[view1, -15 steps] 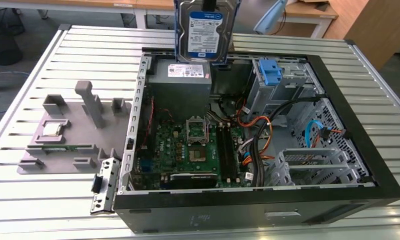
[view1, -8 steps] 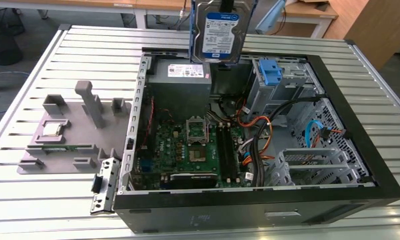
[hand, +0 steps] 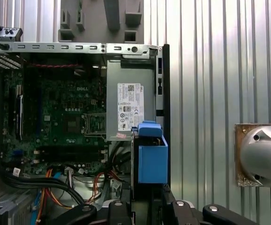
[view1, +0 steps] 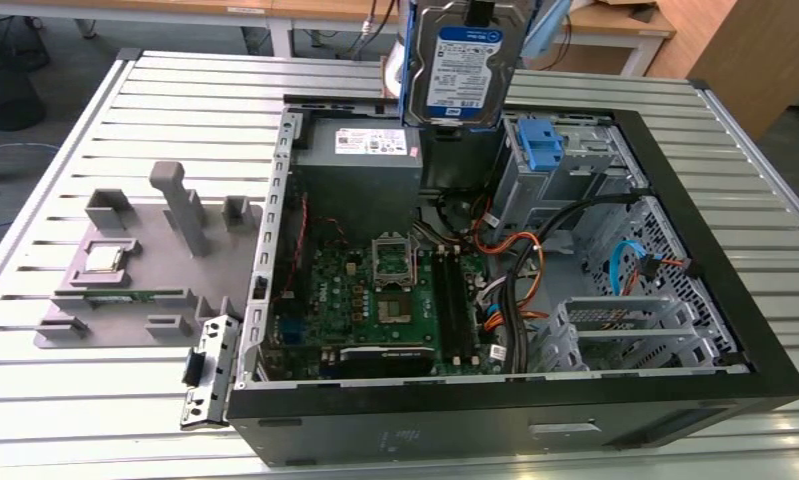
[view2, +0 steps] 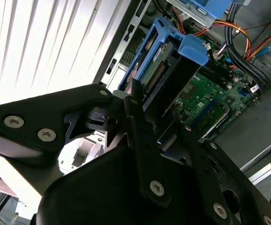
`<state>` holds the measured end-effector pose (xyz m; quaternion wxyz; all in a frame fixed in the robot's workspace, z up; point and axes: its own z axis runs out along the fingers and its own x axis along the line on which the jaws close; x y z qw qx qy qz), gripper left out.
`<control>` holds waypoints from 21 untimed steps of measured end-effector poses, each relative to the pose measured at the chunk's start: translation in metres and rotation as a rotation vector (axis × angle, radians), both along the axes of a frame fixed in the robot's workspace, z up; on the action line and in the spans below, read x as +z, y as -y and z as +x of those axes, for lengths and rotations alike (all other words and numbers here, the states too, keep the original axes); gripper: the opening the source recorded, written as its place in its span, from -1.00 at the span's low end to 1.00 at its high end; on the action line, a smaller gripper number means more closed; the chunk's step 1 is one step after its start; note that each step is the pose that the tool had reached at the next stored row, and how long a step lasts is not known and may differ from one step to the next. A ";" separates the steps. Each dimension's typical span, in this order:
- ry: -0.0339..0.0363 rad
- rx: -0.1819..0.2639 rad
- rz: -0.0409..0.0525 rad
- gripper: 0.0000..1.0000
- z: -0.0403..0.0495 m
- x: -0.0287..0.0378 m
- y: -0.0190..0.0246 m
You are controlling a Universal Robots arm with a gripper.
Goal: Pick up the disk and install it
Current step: 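Pick up the disk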
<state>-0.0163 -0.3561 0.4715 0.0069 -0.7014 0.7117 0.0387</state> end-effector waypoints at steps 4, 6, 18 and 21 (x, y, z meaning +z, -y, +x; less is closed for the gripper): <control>0.0000 0.000 0.0000 -0.30 0.0001 0.0000 0.0000; 0.0001 0.000 -0.0011 -0.30 0.0001 -0.0001 0.0001; 0.0000 0.000 -0.0108 -0.30 0.0001 -0.0001 0.0113; 0.0000 0.000 -0.0129 -0.30 0.0001 0.0000 0.0163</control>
